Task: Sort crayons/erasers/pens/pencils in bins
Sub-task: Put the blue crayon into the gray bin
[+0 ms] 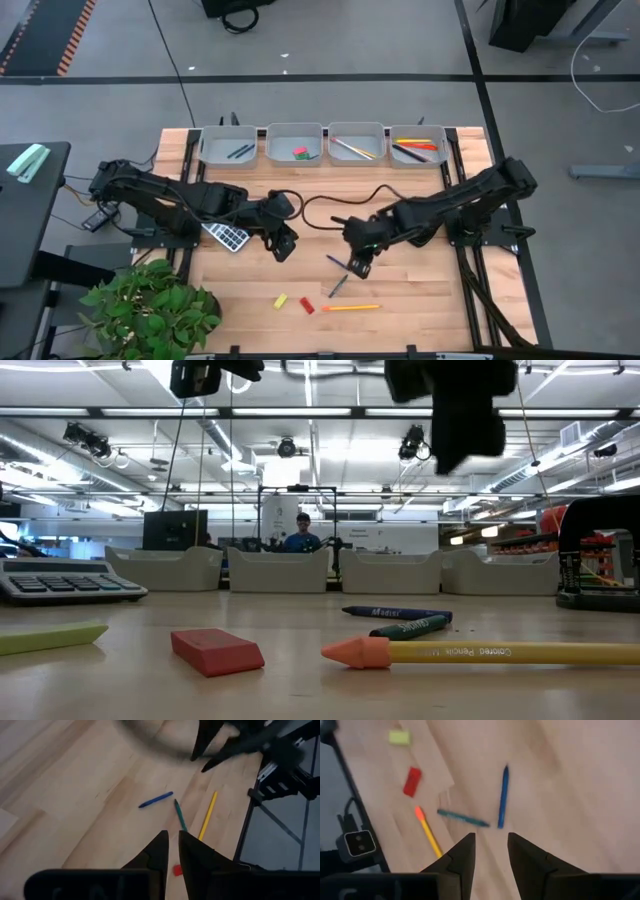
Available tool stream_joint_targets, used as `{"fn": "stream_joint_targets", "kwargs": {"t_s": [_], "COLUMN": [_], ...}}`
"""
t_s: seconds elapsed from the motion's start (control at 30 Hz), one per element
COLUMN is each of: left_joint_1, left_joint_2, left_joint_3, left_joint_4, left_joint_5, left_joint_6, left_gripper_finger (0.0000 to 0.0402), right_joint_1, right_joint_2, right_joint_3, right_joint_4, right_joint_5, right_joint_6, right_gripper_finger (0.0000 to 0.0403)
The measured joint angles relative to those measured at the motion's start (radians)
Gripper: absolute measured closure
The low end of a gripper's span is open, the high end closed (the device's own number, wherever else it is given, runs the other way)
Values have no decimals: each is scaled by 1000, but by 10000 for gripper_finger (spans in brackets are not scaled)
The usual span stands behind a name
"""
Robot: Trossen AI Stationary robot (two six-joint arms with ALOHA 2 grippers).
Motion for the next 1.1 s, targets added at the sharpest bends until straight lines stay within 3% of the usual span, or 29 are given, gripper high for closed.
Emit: {"fn": "stream_joint_targets", "kwargs": {"t_s": [0.2,0.33,0.47,1.1], "left_joint_1": [-30,-65,-94,-231], "left_joint_2": [-17,-58,-80,-91], "left_joint_3": [0,1,1,0], "left_joint_4": [-1,-5,-8,8], "left_joint_5": [7,12,-14,-25], "left_joint_6": [50,50,43,-89], "left_gripper_finger": [357,367,377,389], "right_joint_1": [3,2,1,-14], "right_joint_2": [153,212,230,333], "right_joint_3": [0,0,1,0], "right_joint_4": [12,91,180,161], "right_joint_5": [-154,-172,-136,32], "right_joint_6": [124,147,139,43], "right_gripper_finger": [279,279,280,305]}}
